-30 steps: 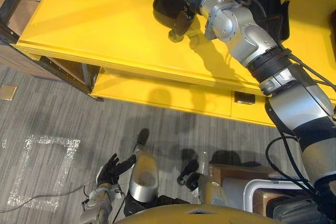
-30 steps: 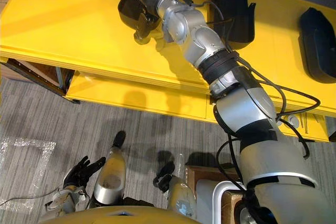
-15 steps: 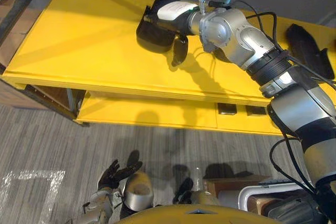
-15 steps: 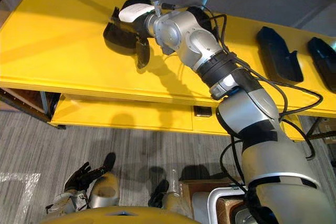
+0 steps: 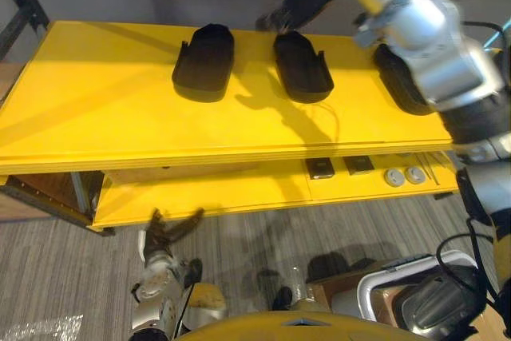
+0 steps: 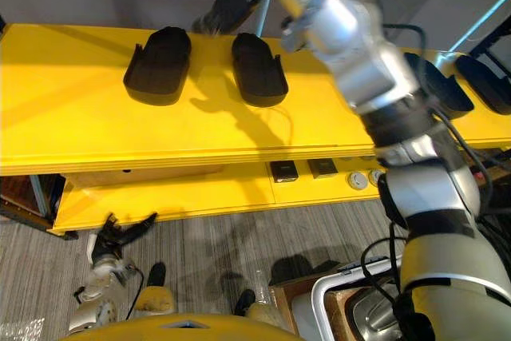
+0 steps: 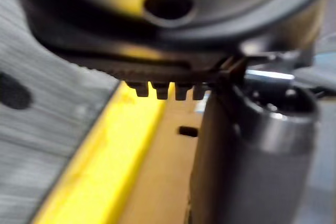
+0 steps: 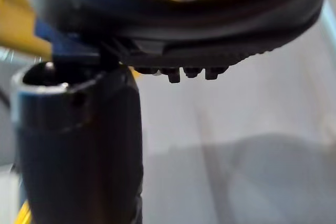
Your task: Walk over and take three plastic housings, then place them on the shelf
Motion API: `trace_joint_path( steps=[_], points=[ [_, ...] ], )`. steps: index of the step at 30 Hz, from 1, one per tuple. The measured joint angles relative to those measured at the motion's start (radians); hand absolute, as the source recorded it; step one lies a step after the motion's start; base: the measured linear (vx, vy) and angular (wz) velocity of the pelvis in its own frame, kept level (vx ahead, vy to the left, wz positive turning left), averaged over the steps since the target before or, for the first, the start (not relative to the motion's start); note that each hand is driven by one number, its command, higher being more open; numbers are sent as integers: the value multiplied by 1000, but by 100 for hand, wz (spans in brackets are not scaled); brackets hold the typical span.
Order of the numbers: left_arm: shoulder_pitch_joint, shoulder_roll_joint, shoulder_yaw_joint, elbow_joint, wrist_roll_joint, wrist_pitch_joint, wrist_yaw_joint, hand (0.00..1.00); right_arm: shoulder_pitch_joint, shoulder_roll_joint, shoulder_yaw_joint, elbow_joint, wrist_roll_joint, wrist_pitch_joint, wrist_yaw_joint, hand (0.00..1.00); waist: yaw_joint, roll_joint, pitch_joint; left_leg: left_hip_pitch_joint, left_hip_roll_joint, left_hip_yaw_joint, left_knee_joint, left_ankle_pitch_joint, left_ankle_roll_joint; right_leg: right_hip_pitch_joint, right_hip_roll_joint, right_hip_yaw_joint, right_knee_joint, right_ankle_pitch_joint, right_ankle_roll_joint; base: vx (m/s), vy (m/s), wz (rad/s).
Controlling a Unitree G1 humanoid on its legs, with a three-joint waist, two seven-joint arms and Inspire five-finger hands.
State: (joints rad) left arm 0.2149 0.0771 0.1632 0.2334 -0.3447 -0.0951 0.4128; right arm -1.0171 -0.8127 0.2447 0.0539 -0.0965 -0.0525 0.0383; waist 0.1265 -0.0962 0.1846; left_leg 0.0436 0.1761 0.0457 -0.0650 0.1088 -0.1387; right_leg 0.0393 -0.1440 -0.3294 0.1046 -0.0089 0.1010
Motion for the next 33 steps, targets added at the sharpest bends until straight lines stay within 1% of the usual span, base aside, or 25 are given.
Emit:
trace_joint_path(
  steps=[1,2,3,4,5,6,7,8,9,10,11,13,14,15,16,19,20,23,25,28,30,32,33],
  points=[
    [2,0,10,-29,0,-6,17,100,44,-15,-42,-26,7,2,-20,100,-2,2,-3,0,-2,1,4,-3,1,1,-2,2,-2,1,1,15,30,-10],
    [17,-2,40,-108,0,-28,61,100,160,-38,-165,-85,33,7,-72,100,-22,14,-9,-1,-10,3,13,-10,5,4,-9,5,-4,3,4,13,30,-8],
    [34,-2,59,-170,1,-35,99,100,274,-47,-274,-128,53,4,-121,100,-39,30,-20,-1,-16,8,14,-14,9,4,-14,9,-9,5,8,12,37,-9],
    [49,-6,64,-182,-9,-3,124,100,360,-41,-353,-157,73,-2,-153,100,-51,43,-28,-1,-20,13,14,-17,11,5,-17,10,-19,9,14,15,32,-12],
    [77,-28,64,-203,0,-3,147,100,457,-23,-435,-192,73,-5,-180,100,-62,53,-33,-1,-21,20,14,-24,11,4,-17,16,-26,12,17,23,25,-13],
    [98,-49,69,-231,-2,1,164,100,525,0,-488,-213,72,-8,-194,100,-71,57,-36,-1,-21,24,16,-27,10,4,-17,19,-29,14,16,32,11,-18],
    [129,-91,74,-291,-2,13,203,100,652,70,-576,-255,69,-10,-216,100,-85,62,-38,-1,-19,33,26,-33,9,6,-14,27,-37,16,15,35,-4,-23],
    [157,-123,68,-359,-2,13,235,100,763,155,-634,-283,67,-15,-236,100,-96,67,-42,-1,-15,42,38,-45,6,7,-10,35,-39,16,14,33,-14,-20],
    [167,-137,65,-389,-2,14,250,100,814,195,-651,-296,68,-15,-245,100,-104,70,-43,-4,-13,42,46,-50,4,7,-8,35,-40,16,13,29,-25,-17],
    [193,-156,58,-440,-2,14,278,100,913,270,-668,-317,70,-15,-259,100,-115,78,-48,-4,-8,47,51,-57,2,7,-4,39,-41,15,12,27,-30,-8],
    [222,-162,47,-492,-1,14,295,100,1002,344,-667,-336,72,-15,-267,100,-123,85,-52,-9,-3,48,62,-65,1,7,1,42,-43,14,11,26,-30,-8],
    [253,-171,38,-573,6,14,304,100,1091,428,-657,-350,69,-15,-267,100,-127,90,-55,-18,3,48,74,-73,-3,5,7,43,-45,14,10,0,0,0],
    [270,-178,36,-637,38,10,299,100,1143,480,-645,-354,68,-15,-269,100,-128,94,-57,-22,7,48,82,-78,-5,4,10,44,-44,13,9,0,0,0],
    [272,-179,34,-705,92,-16,291,100,1186,528,-638,-356,69,-15,-274,100,-129,99,-60,-22,7,48,82,-81,-4,5,10,45,-41,12,8,0,0,0],
    [272,-179,34,-717,99,-22,289,100,1191,535,-637,-356,69,-15,-277,100,-129,100,-61,-22,7,48,82,-81,-4,5,9,45,-41,12,8,0,0,0],
    [265,-174,30,-835,171,-117,267,100,1234,601,-637,-398,93,-26,-325,100,-133,109,-67,-23,6,49,82,-82,-3,4,8,49,-37,10,7,0,0,0],
    [262,-173,27,-852,196,-125,268,100,1246,614,-636,-421,112,-32,-332,100,-134,113,-69,-23,6,49,82,-83,-2,3,8,49,-36,9,6,0,0,0],
    [260,-172,13,-868,199,-124,280,100,1260,633,-621,-449,112,-63,-355,100,-139,124,-76,-21,6,53,82,-87,5,1,8,55,-34,5,9,-15,-1,-5],
    [257,-171,-1,-868,199,-127,299,100,1262,634,-609,-451,112,-65,-378,100,-143,123,-75,-20,6,53,82,-86,5,0,8,55,-30,3,7,0,0,0],
    [254,-161,-2,-868,201,-144,294,100,1271,647,-593,-450,113,-67,-401,100,-150,119,-73,-19,7,52,81,-86,5,-5,7,56,-18,-5,6,0,0,0],
    [244,-142,-1,-869,195,-145,258,100,1279,673,-582,-448,114,-72,-414,100,-151,120,-73,-19,6,54,80,-85,6,-7,7,57,-18,-5,6,0,-2,-2],
    [205,-111,0,-868,192,-125,195,100,1279,694,-562,-434,173,-93,-421,100,-155,121,-72,-19,6,62,78,-85,6,-19,6,66,-12,-5,6,0,0,-9],
    [194,-100,0,-868,190,-117,178,100,1279,699,-557,-434,193,-96,-421,100,-156,122,-72,-19,6,65,78,-84,6,-23,6,69,-9,-6,6,3,0,-14]
  ],
)
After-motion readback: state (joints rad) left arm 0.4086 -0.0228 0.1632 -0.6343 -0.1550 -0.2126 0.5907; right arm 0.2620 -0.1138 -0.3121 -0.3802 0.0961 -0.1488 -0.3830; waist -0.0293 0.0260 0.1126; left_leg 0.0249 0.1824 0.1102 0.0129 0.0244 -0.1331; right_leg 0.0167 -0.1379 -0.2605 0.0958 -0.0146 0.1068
